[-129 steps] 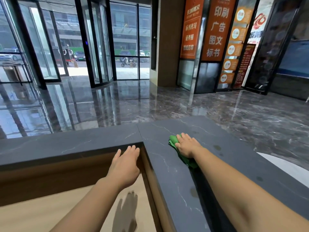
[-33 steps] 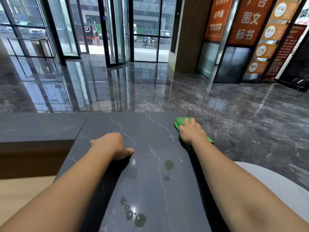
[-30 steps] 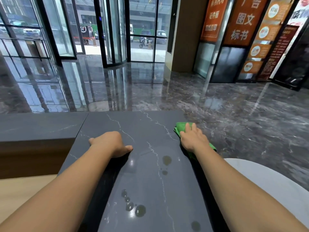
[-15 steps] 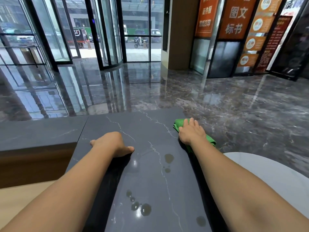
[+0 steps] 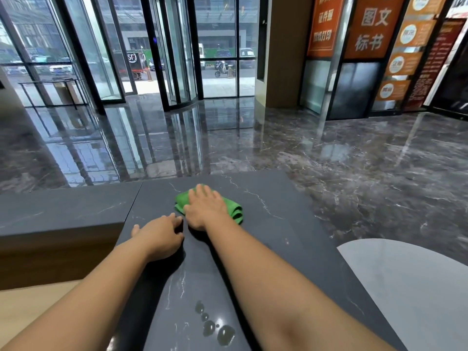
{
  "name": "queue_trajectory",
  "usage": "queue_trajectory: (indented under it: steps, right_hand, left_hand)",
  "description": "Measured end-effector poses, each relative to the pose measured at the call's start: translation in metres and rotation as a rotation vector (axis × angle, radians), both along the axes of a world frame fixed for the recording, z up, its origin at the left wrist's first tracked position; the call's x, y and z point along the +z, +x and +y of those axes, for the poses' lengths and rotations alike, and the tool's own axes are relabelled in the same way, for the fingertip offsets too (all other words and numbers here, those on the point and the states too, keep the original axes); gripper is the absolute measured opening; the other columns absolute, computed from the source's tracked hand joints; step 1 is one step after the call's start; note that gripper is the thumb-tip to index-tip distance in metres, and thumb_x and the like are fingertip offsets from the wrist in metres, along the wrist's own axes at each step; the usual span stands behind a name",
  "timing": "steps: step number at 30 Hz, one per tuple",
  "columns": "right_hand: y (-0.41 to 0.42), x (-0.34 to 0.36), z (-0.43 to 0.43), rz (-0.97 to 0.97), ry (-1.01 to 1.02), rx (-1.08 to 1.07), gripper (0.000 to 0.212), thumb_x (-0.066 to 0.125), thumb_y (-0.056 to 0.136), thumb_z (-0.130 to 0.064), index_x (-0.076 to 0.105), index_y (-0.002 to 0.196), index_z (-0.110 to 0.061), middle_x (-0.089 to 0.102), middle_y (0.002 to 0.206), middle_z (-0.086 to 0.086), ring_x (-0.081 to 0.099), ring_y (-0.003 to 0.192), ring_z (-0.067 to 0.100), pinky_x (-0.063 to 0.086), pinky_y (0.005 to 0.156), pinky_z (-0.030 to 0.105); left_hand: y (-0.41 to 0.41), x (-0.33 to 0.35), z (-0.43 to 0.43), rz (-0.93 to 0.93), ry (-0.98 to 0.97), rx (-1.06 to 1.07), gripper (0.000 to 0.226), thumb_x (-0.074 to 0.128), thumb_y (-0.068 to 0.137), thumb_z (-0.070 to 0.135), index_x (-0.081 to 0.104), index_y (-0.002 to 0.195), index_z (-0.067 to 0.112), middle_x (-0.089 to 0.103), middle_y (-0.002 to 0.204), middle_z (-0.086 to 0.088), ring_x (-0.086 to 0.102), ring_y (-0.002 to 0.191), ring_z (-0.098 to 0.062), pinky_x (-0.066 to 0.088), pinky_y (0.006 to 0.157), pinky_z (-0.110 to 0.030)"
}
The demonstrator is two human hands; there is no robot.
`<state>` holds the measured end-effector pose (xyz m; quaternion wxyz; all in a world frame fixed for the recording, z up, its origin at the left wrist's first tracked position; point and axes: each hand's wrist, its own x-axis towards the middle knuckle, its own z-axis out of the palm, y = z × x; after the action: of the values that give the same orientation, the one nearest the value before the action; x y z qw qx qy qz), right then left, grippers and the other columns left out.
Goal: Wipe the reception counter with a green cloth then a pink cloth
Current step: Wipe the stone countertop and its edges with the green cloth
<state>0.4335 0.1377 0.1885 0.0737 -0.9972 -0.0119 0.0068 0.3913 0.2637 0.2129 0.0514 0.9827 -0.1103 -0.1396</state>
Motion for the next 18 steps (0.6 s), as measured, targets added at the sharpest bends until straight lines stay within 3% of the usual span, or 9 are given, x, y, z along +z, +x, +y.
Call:
queue_trajectory:
  steps: [2, 4, 8, 11, 18]
  right_hand:
    - [-0.007, 0.001, -0.006, 0.039, 0.003, 0.057, 0.058, 0.024, 0.104, -0.031, 0.009, 0.156, -0.012, 0.000, 0.164, 0.008, 0.000, 0.150, 0.023, 0.006, 0.120, 0.041]
    - [-0.014, 0.003, -0.032, 0.028, -0.001, 0.039, 0.056, 0.024, 0.103, -0.029, 0.012, 0.156, -0.013, 0.005, 0.164, 0.008, 0.005, 0.150, 0.023, 0.009, 0.120, 0.040]
    - [-0.032, 0.003, -0.118, -0.037, -0.026, -0.189, 0.051, 0.028, 0.101, -0.027, 0.027, 0.149, -0.010, 0.022, 0.157, 0.011, 0.021, 0.144, 0.026, 0.022, 0.114, 0.041]
    - [-0.048, -0.002, -0.171, 0.009, -0.022, -0.327, 0.058, 0.025, 0.103, -0.034, 0.016, 0.155, -0.009, 0.008, 0.163, 0.010, 0.009, 0.150, 0.025, 0.015, 0.120, 0.042]
    - [-0.071, -0.002, -0.135, 0.032, 0.013, -0.430, 0.060, 0.023, 0.104, -0.032, 0.005, 0.157, -0.010, -0.004, 0.164, 0.010, -0.002, 0.151, 0.025, 0.003, 0.121, 0.040]
  left_hand:
    - [-0.003, 0.000, 0.001, 0.011, 0.043, -0.026, 0.055, 0.036, 0.100, 0.029, 0.018, 0.153, 0.028, 0.008, 0.161, 0.010, 0.010, 0.148, -0.014, 0.006, 0.117, -0.056]
    - [-0.005, 0.003, -0.001, 0.017, 0.091, -0.041, 0.055, 0.034, 0.101, 0.027, 0.016, 0.153, 0.027, 0.006, 0.161, 0.009, 0.008, 0.149, -0.014, 0.002, 0.117, -0.057]
    - [-0.013, 0.006, -0.006, -0.006, 0.158, -0.052, 0.054, 0.030, 0.099, 0.018, 0.020, 0.152, 0.023, 0.012, 0.161, 0.006, 0.012, 0.148, -0.015, -0.003, 0.115, -0.058]
    - [-0.021, 0.007, -0.006, -0.041, 0.176, -0.049, 0.050, 0.028, 0.099, 0.017, 0.027, 0.149, 0.020, 0.022, 0.158, 0.004, 0.015, 0.147, -0.015, -0.003, 0.115, -0.059]
    - [-0.039, 0.010, 0.014, -0.045, 0.078, -0.038, 0.045, 0.025, 0.104, 0.027, 0.028, 0.148, 0.020, 0.020, 0.159, 0.003, 0.013, 0.148, -0.015, 0.001, 0.118, -0.052]
